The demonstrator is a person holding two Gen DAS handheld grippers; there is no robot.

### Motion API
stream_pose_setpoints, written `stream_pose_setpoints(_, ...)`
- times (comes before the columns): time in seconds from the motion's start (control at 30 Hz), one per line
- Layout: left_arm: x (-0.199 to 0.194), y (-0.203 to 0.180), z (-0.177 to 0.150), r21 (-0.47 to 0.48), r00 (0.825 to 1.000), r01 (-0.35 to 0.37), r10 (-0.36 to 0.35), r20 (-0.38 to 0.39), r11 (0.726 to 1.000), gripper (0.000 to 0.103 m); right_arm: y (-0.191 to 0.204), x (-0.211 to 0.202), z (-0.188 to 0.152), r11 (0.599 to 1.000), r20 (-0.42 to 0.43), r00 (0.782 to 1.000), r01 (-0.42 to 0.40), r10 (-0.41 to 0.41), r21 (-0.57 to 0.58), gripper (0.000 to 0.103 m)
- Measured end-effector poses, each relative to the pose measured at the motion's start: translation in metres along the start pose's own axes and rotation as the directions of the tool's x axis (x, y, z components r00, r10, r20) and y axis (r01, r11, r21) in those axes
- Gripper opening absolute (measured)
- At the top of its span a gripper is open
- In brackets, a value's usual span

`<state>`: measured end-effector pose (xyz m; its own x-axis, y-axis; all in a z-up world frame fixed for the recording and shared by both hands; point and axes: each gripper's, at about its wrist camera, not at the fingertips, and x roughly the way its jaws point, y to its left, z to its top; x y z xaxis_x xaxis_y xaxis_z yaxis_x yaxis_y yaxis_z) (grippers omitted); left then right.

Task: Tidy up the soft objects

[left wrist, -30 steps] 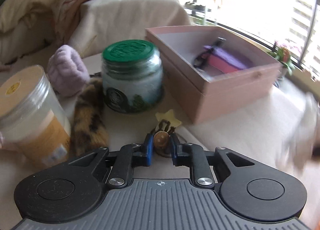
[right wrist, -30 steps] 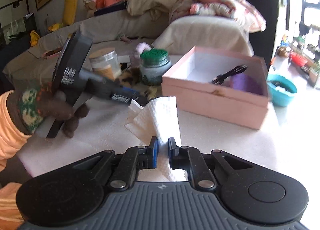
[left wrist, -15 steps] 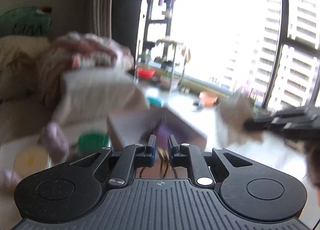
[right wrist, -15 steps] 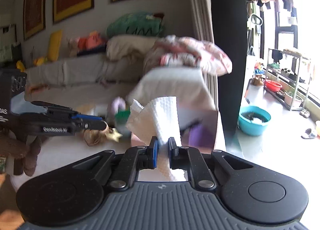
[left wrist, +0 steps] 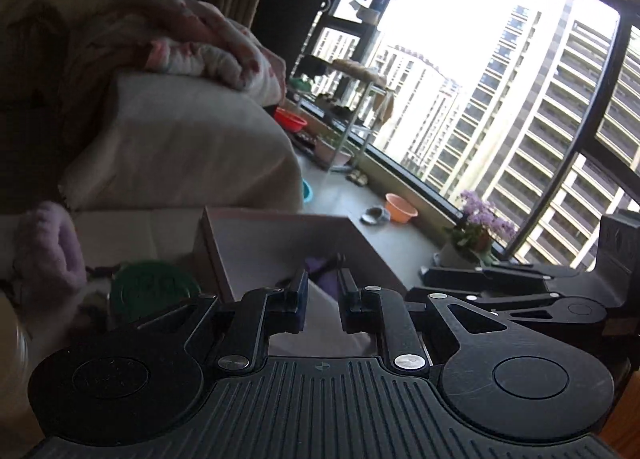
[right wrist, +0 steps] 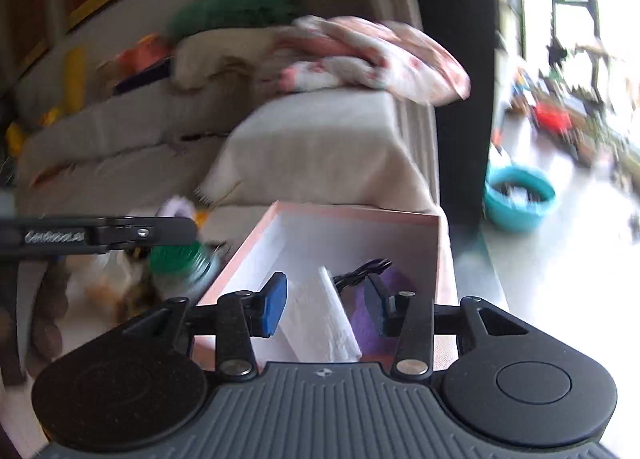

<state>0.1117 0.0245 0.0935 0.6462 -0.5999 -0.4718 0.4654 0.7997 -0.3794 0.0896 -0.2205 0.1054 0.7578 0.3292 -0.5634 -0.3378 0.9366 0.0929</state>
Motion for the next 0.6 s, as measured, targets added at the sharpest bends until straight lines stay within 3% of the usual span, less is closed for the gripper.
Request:
stream_pose_setpoints(0.07, -0.012, -0.002, -0.025, 0.025, 1.0, 0.0, 0.001, -0.023, 1.0, 0.018, 0.024, -0.007, -0.024, 0.996, 0.015, 1.0, -0.003, 0.004, -0.094, 0.051)
stream_pose_setpoints(0.17, -0.022, 0.004, -0.057, 0.036, 0.997, -0.069, 0.07, -0.042, 0.997, 0.018, 0.056, -0.007, -0.058, 0.987, -0.012, 0.999, -0.043, 0.042, -0.157, 0.053)
stream_pose_setpoints(0.33, -0.04, 0.026, -0.088, -0.004, 0.97, -0.229, 0.228, -0.086, 0.973, 0.018, 0.077, 0.034, -0.085, 0.992, -0.119, 0.992, -0.061, 0.048, -0.109, 0.053)
stream_pose_setpoints(0.43, -0.057, 0.03, -0.1, -0.031, 0.962, -0.256, 0.251, -0.11, 0.966, 0.018, 0.074, 0.057, -0.084, 0.997, -0.149, 0.988, -0.037, 0.027, -0.061, 0.053)
stream_pose_setpoints(0.53, -0.066, 0.033, -0.105, -0.055, 0.962, -0.253, 0.245, -0.118, 0.966, 0.018, 0.078, 0.063, -0.085, 0.997, -0.181, 0.983, -0.034, 0.021, -0.067, 0.046)
stream_pose_setpoints(0.6, -0.068, 0.034, -0.104, -0.064, 0.965, -0.245, 0.237, -0.111, 0.967, 0.018, 0.082, 0.056, -0.089, 0.996, -0.188, 0.982, -0.043, 0.027, -0.083, 0.032)
